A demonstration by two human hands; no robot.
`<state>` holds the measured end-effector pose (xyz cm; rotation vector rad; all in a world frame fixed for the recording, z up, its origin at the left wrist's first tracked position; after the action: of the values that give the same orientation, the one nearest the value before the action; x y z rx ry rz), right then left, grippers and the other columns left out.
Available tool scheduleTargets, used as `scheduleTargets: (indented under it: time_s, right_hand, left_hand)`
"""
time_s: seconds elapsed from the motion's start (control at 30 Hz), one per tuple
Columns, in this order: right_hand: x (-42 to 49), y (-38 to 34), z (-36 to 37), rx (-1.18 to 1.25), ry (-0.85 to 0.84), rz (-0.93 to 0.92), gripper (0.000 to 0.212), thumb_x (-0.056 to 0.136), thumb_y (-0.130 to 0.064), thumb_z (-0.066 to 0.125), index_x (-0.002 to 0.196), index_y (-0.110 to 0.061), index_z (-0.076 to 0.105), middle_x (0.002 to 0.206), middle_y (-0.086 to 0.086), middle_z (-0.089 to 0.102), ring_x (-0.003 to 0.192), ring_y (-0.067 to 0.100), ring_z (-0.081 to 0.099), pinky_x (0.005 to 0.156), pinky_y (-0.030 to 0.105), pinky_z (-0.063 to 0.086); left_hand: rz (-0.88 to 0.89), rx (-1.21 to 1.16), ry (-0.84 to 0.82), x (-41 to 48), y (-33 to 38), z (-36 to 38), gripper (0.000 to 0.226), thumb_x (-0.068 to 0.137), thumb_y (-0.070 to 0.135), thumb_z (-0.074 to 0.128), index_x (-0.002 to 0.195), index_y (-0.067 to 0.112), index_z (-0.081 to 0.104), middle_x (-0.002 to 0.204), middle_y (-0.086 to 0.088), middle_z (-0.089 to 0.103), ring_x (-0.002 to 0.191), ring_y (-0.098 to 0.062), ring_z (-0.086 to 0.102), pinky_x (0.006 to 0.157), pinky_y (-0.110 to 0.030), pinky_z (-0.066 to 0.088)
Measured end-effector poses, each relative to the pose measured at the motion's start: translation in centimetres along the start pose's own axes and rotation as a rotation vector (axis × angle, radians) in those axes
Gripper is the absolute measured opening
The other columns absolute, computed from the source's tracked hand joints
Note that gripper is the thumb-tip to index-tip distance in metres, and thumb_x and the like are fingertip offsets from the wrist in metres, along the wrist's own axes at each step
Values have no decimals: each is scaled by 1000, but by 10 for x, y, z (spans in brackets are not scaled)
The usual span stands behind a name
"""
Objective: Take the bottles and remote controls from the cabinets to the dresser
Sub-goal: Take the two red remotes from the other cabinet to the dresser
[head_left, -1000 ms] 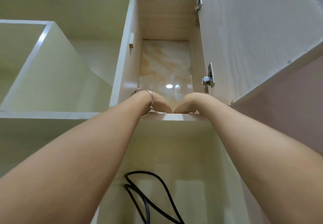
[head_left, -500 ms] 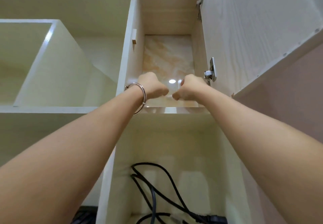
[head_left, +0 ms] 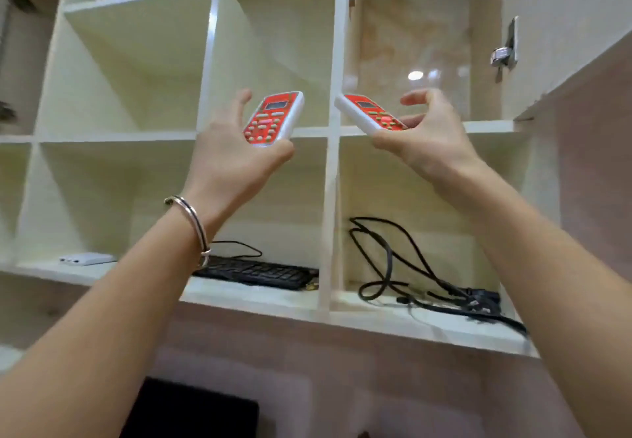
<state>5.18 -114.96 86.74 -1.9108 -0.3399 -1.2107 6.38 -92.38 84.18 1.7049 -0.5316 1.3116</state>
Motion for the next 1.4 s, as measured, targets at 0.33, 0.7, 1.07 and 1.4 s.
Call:
scheduleTargets:
  time_s: [0.33, 0.7, 1.07, 1.4]
  right_hand:
    - [-207, 31, 192, 543, -571, 161, 57, 62, -21, 72, 110, -37, 44, 89, -26, 54, 69, -13, 57, 51, 8, 47]
    - [-598, 54, 288, 553, -1596, 364, 70, 69, -17, 73, 132, -18, 43, 86, -12, 61, 74, 9, 60, 70, 32, 49]
    - [-808, -20, 209, 449, -2140, -107, 46, 74, -24, 72, 111, -34, 47, 87, -9, 63, 74, 13, 64, 66, 35, 53]
    - [-926, -177, 206, 517, -2127, -440, 52, 69, -27, 70, 118, -25, 54, 106, -1, 60, 89, 18, 61, 77, 34, 51]
  left_hand:
    - [-495, 469, 70, -227, -100, -184, 69, 54, 39, 64, 120, 45, 46, 87, 40, 50, 75, 26, 53, 74, -8, 41]
    - [-1313, 972, 592, -615, 21, -308, 71, 52, 39, 69, 120, 32, 49, 109, 13, 59, 87, 0, 56, 78, -17, 39]
    - [-1631, 1244, 1168, -808, 216, -307, 61, 73, 1, 71, 129, 9, 49, 113, 2, 50, 97, -13, 48, 84, -25, 35]
    - [-1544, 1245, 1376, -873, 263, -421, 67, 71, 1, 72, 132, 10, 46, 134, -6, 52, 112, -13, 49, 94, -23, 34]
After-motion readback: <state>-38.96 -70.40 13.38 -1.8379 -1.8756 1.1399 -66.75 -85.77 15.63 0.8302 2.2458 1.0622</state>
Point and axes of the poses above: each hand's wrist, its own x-axis towards the middle knuckle, its own z-axis out of the palm, y = z × x, the point moved 10 cm from there along x, towards the middle knuckle
